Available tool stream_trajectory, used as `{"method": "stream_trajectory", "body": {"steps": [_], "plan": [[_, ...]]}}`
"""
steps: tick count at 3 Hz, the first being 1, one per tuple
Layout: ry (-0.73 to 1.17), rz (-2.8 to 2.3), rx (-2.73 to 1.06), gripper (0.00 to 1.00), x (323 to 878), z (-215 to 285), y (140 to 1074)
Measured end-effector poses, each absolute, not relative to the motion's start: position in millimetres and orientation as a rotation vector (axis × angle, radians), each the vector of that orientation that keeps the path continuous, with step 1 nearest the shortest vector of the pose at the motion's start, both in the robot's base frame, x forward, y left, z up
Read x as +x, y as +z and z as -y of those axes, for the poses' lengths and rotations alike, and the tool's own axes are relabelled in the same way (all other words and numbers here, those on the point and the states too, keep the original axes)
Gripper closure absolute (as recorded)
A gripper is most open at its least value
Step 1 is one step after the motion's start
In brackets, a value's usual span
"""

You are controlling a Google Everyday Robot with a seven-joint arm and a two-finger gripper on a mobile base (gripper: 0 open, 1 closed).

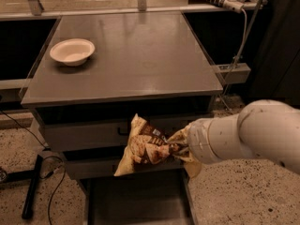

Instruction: Pick brown chip bag from bottom drawer and place on counter

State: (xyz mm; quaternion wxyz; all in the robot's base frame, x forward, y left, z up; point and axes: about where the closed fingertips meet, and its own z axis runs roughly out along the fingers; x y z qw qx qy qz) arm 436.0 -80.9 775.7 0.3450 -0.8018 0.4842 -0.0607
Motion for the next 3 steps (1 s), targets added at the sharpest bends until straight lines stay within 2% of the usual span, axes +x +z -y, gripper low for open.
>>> {"method": "stream_trajectory", "body": {"steps": [2, 3], "plan": [[-0.366, -1.176, -2.055, 1.0, 463.2, 72.5, 925.8], [-0.408, -1.128, -2.002, 1.0, 475.6, 85.6, 958.8]]}}
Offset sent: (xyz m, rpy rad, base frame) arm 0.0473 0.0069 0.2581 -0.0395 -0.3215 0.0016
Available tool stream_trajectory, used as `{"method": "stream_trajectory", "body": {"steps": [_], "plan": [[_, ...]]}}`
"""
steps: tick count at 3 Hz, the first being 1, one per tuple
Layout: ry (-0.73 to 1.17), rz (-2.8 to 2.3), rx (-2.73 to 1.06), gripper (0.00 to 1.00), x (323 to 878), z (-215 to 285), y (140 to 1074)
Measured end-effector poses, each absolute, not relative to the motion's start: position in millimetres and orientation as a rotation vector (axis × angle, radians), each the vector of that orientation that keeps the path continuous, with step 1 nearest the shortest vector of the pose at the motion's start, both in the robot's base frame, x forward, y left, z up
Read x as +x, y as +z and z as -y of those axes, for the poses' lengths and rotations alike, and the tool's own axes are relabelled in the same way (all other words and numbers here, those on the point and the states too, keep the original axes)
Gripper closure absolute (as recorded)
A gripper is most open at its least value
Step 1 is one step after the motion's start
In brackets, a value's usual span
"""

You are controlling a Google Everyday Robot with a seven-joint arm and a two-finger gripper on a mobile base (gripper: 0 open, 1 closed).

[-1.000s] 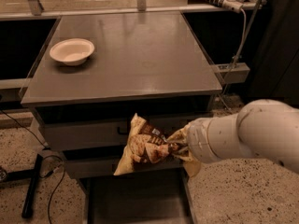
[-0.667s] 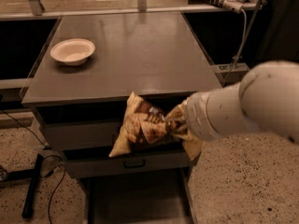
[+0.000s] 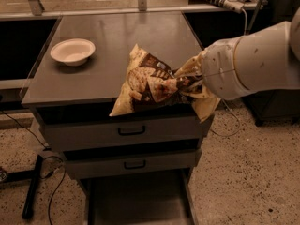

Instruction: Pick brown chip bag from bottom drawer and place on counter

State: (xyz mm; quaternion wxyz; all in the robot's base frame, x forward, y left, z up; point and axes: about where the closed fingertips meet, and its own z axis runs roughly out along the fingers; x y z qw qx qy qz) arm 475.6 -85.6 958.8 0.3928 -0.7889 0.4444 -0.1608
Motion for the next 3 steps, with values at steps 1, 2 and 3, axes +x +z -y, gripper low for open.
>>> {"method": "stream_trajectory", "body": {"steps": [1, 2, 3], "plan": [[-0.428, -1.125, -1.996, 1.0, 477.9, 84.2, 960.1], [-0.452, -1.107, -1.951, 1.0, 507.6, 95.3, 965.6], [-0.445, -1.068, -1.884, 1.0, 556.5, 108.2, 974.2]]}}
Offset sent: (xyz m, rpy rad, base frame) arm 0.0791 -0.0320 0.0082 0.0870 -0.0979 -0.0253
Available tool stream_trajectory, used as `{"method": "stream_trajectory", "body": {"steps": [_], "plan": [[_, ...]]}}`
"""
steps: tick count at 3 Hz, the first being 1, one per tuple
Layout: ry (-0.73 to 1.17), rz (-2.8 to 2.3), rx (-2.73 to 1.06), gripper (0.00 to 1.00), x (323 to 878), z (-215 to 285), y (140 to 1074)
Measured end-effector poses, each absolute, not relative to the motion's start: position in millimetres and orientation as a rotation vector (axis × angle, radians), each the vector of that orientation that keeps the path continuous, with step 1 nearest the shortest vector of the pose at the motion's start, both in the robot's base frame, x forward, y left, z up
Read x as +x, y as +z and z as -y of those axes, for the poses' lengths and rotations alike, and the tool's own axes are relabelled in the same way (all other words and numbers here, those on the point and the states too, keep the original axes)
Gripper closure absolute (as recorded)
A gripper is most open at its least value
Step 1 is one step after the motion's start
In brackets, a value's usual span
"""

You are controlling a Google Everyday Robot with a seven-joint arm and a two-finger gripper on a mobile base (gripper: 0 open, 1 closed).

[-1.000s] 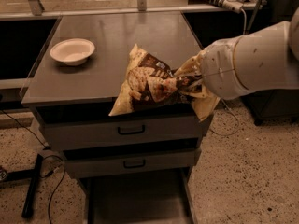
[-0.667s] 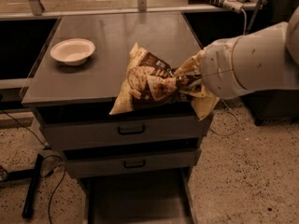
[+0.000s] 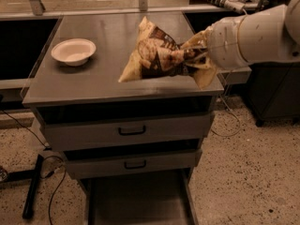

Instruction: Pick brown chip bag from bottom drawer and place on counter

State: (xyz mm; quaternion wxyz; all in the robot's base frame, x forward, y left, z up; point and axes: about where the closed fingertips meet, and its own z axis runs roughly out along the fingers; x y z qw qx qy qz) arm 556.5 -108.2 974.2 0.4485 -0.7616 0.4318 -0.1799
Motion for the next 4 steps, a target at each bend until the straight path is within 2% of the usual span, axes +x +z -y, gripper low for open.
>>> {"method": "stream_trajectory", "body": {"steps": [3, 4], "plan": [[-0.266, -1.161, -1.789, 1.0, 665.0, 130.9, 931.5], [-0.172, -1.189, -1.818, 1.0, 696.5, 122.1, 907.6]]}}
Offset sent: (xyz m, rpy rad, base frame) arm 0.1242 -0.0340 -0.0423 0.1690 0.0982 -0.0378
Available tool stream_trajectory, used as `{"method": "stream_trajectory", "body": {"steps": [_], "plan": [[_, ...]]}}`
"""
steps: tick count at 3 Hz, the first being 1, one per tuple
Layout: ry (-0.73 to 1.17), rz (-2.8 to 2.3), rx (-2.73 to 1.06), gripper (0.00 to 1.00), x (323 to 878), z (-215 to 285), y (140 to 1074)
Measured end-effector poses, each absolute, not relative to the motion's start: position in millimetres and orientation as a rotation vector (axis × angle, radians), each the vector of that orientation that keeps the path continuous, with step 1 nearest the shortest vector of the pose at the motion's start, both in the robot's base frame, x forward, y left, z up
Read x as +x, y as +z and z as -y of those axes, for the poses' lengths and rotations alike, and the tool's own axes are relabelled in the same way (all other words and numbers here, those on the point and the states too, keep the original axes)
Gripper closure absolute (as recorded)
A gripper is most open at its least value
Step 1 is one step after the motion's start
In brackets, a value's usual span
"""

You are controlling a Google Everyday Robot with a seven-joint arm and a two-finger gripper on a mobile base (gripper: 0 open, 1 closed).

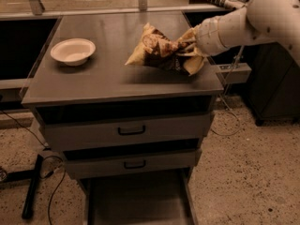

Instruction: Pick brown chip bag from bottom drawer and place on counter

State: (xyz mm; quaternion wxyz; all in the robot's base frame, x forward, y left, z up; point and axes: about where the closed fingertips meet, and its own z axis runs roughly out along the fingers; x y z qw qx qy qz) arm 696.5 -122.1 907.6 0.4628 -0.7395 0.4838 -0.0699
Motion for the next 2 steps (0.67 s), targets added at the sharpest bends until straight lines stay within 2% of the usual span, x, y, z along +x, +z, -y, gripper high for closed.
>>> {"method": "stream_trajectory", "body": {"steps": [1, 2], "plan": [[-0.099, -1.167, -1.865, 1.0, 733.8, 95.7, 896.2], [-0.058, -1.144, -1.879, 1.0, 747.2, 77.0, 892.3]]}}
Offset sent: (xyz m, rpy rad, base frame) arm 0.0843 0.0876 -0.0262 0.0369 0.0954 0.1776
